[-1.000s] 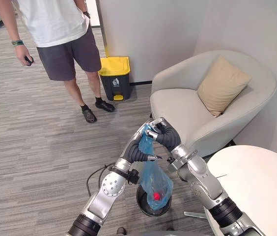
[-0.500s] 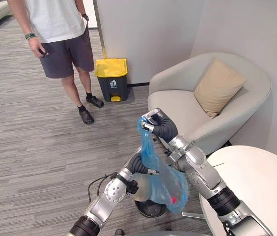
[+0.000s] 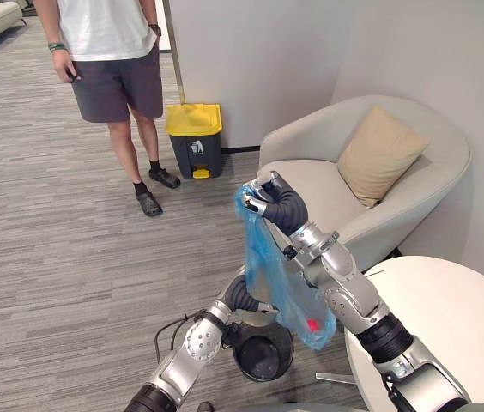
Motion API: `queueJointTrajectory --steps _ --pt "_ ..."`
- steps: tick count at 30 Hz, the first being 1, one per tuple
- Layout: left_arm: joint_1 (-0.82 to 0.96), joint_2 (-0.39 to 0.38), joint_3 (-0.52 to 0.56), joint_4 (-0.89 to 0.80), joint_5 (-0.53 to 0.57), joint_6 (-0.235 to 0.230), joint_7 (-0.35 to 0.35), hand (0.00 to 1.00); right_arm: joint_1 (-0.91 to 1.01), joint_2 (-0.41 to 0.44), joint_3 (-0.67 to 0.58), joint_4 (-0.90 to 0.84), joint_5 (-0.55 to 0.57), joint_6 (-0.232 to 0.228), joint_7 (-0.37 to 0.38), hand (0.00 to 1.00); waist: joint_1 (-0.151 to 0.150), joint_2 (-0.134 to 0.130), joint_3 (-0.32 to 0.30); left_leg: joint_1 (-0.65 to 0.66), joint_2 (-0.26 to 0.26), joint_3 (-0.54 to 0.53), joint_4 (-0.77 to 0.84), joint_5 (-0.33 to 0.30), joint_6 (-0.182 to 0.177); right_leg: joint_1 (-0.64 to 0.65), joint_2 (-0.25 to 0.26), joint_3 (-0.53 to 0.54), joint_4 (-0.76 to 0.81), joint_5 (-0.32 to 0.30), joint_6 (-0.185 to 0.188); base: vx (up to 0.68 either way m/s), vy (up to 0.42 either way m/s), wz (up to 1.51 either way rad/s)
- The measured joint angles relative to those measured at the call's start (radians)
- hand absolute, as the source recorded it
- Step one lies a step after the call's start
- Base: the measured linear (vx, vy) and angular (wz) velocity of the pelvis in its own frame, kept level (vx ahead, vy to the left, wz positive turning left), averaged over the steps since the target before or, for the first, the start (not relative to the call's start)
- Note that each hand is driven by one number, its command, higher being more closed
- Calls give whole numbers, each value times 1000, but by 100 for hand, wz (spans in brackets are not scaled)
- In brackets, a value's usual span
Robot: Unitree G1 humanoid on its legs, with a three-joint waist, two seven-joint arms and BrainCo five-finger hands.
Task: Gather rubbish on tea table into small bin, then transfer packed bag to large trash can.
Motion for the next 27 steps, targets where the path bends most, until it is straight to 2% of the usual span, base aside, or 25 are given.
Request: queueJointTrajectory --steps 14,27 --pt "3 -1 0 76 141 5 25 0 -15 -6 11 0 -9 0 -2 100 1 -4 -2 1 1 5 0 0 0 -2 2 7 0 1 -1 0 0 -1" --pt "0 -15 -45 78 141 7 46 0 -91 67 162 1 21 0 -2 100 1 -4 -2 11 5 4 0 0 -1 8 6 7 -1 1 -1 0 0 0"
